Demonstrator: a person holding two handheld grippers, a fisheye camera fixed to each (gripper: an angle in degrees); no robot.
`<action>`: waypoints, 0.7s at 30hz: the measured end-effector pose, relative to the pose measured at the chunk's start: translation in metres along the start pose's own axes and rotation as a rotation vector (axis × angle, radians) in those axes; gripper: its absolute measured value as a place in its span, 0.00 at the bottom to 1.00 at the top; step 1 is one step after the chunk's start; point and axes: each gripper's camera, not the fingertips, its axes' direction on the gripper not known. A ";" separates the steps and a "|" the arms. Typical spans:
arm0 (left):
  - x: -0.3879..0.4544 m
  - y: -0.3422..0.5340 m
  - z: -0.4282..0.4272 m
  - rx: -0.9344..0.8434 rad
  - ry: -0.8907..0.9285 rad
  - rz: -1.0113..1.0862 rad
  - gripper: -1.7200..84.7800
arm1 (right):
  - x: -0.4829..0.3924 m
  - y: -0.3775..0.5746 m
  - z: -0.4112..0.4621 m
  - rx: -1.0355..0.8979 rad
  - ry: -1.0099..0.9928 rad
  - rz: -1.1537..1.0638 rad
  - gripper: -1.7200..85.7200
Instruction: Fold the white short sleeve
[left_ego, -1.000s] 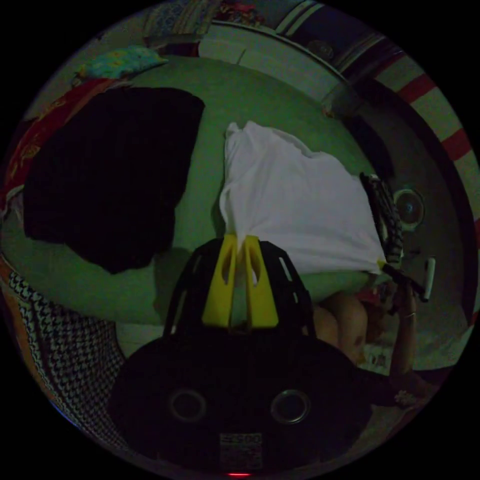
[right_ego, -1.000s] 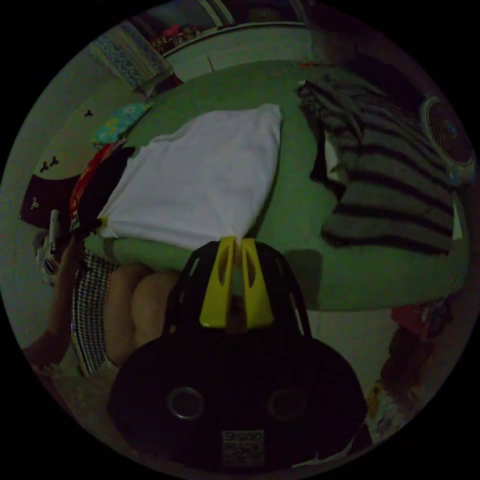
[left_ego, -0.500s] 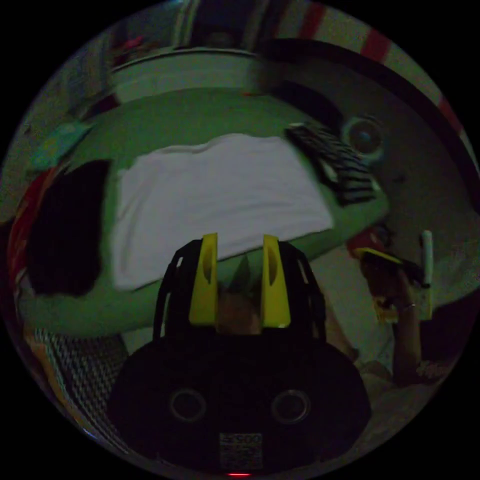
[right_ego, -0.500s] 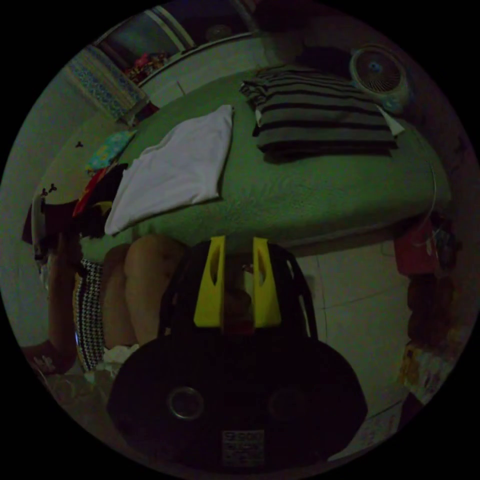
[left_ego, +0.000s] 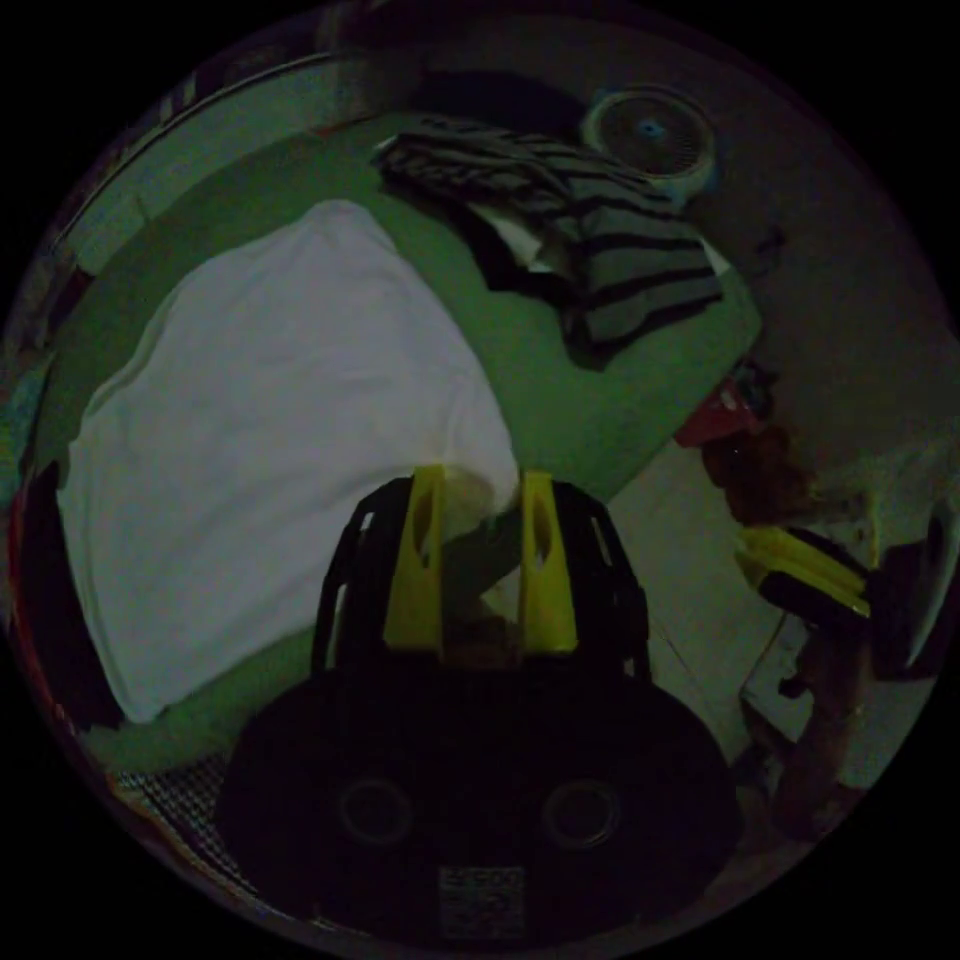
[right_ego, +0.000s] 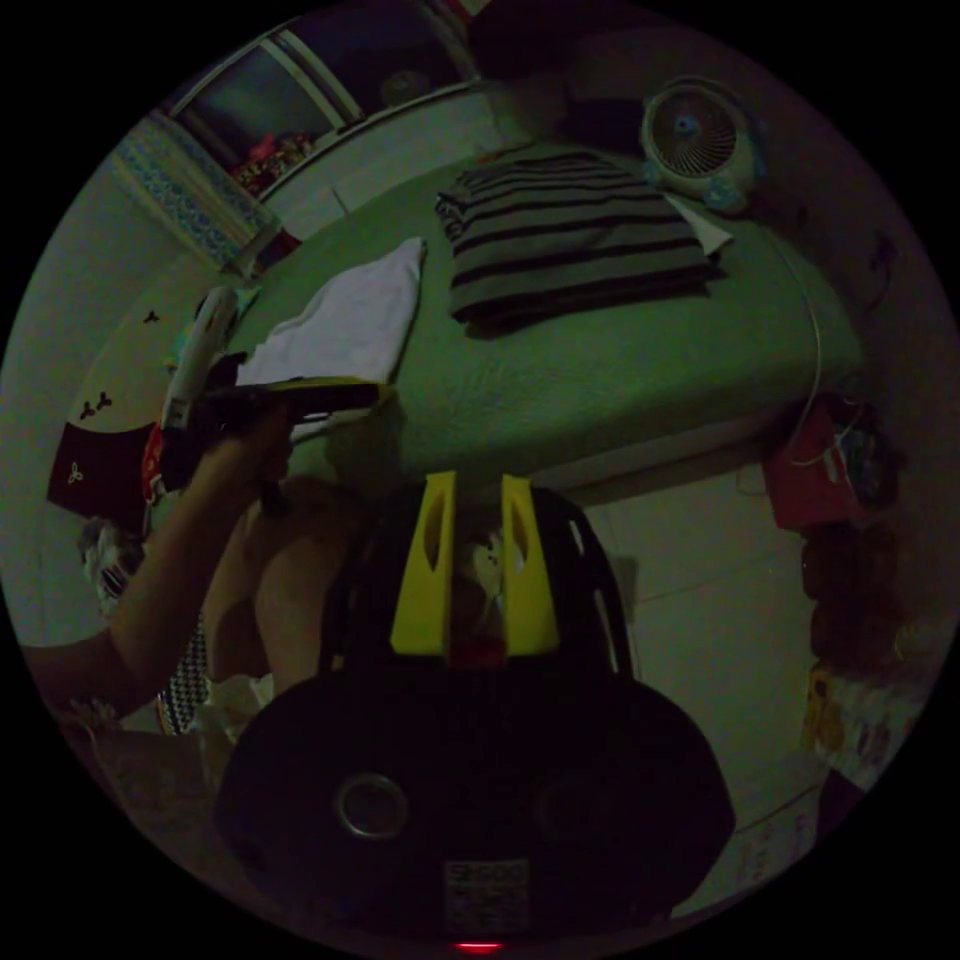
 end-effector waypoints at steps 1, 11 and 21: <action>0.000 -0.003 0.002 -0.005 -0.001 -0.013 0.12 | -0.001 -0.006 0.001 -0.003 -0.003 -0.008 0.10; -0.030 0.007 -0.032 0.151 0.142 -0.067 0.07 | -0.054 -0.214 0.013 -0.080 -0.224 -0.216 0.17; -0.055 0.032 -0.047 0.209 0.198 -0.090 0.07 | -0.095 -0.366 0.120 -0.383 -0.332 -0.018 0.20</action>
